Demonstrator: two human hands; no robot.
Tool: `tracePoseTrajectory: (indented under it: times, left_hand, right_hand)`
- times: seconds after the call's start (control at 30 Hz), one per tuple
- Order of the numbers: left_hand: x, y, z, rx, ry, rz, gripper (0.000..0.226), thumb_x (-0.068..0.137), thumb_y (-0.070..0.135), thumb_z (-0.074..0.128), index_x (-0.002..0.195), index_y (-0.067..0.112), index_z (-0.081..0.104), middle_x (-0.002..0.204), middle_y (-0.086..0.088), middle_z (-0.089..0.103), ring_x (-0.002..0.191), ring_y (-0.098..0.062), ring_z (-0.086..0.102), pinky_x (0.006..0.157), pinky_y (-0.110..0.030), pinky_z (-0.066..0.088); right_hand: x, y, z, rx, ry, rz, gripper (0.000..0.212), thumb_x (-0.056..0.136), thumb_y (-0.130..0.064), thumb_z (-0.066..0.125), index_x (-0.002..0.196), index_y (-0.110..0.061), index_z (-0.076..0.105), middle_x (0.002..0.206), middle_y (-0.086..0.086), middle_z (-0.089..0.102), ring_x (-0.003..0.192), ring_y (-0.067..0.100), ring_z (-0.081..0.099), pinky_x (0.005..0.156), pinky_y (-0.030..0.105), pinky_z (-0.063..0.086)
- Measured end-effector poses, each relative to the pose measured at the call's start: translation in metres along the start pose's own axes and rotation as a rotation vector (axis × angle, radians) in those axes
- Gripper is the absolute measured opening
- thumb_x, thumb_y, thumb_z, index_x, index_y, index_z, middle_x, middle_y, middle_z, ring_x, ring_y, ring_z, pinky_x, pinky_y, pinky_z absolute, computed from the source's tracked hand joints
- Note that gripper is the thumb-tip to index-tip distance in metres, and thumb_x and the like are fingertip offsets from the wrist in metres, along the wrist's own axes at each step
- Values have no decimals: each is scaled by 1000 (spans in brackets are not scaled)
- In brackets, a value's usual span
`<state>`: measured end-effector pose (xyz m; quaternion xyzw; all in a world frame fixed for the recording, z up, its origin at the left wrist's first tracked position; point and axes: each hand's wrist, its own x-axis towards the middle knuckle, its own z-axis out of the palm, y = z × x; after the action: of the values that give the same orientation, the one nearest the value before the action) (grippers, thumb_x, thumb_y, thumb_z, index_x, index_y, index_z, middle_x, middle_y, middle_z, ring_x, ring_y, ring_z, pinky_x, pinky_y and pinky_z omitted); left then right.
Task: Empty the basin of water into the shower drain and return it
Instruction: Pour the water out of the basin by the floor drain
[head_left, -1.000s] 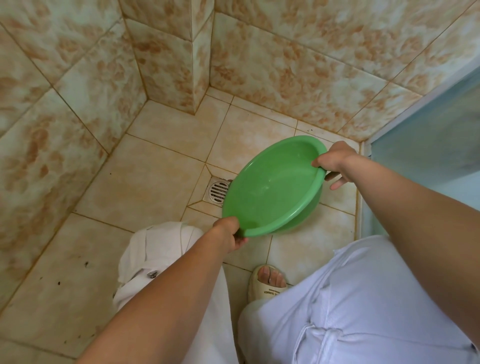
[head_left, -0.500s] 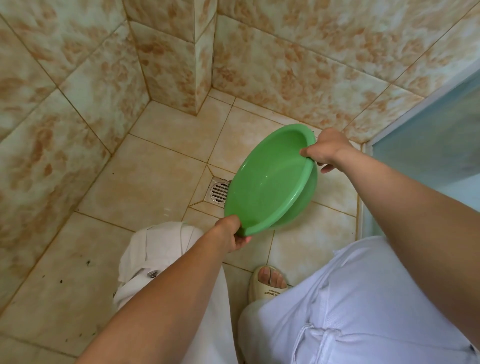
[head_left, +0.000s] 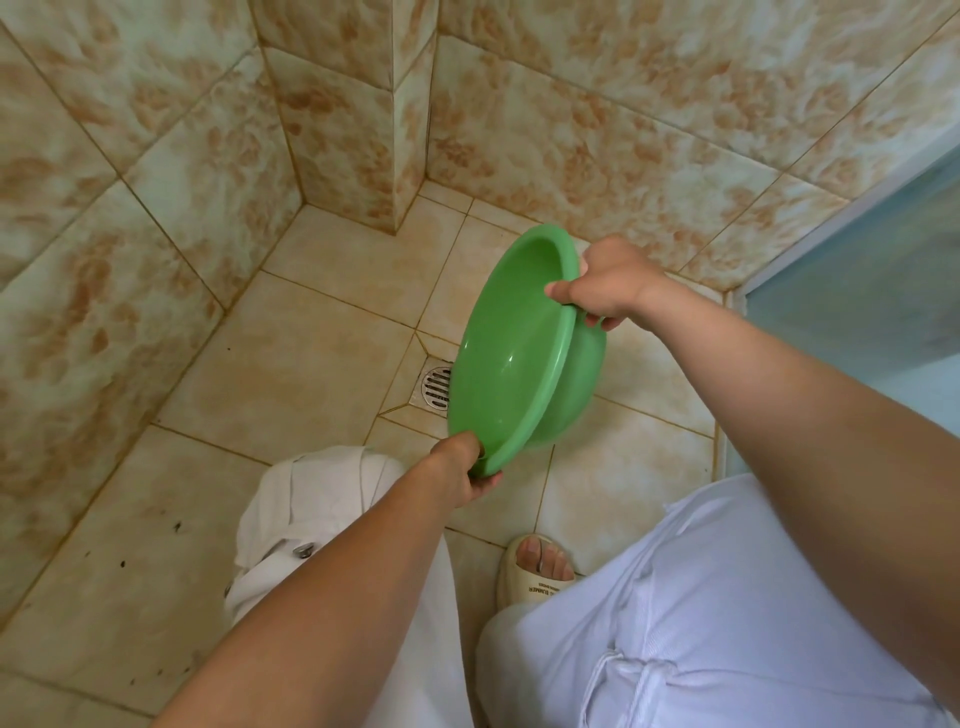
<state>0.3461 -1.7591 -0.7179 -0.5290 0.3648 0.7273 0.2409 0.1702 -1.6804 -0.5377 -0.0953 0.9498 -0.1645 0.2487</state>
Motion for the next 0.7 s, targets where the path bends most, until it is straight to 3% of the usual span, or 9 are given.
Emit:
tracePoseTrajectory:
  times: [0.17, 0.43, 0.7]
  left_hand:
    - [0, 1, -1, -21, 11, -3, 29, 95, 0, 44, 122, 4, 52, 99, -16, 53, 85, -28, 58, 53, -35, 56]
    - [-3, 2, 0, -24, -2, -5, 27, 94, 1, 43, 120, 5, 52, 100, -17, 55, 83, -27, 60, 53, -35, 56]
    - [-8, 3, 1, -7, -39, -13, 18, 95, 4, 43, 111, 4, 53, 98, -18, 61, 79, -27, 63, 45, -28, 55]
  right_hand:
    - [-2, -5, 3, 222, -95, 51, 24, 84, -27, 71, 85, -5, 61, 71, 12, 66, 51, 17, 60, 38, 20, 44]
    - [-7, -7, 4, 396, -158, 35, 23, 80, -30, 76, 77, -16, 59, 69, 5, 68, 44, 9, 57, 35, 19, 39]
    - [-9, -5, 3, 456, -105, -27, 14, 79, -22, 75, 75, -17, 63, 63, 3, 69, 42, 11, 53, 36, 22, 35]
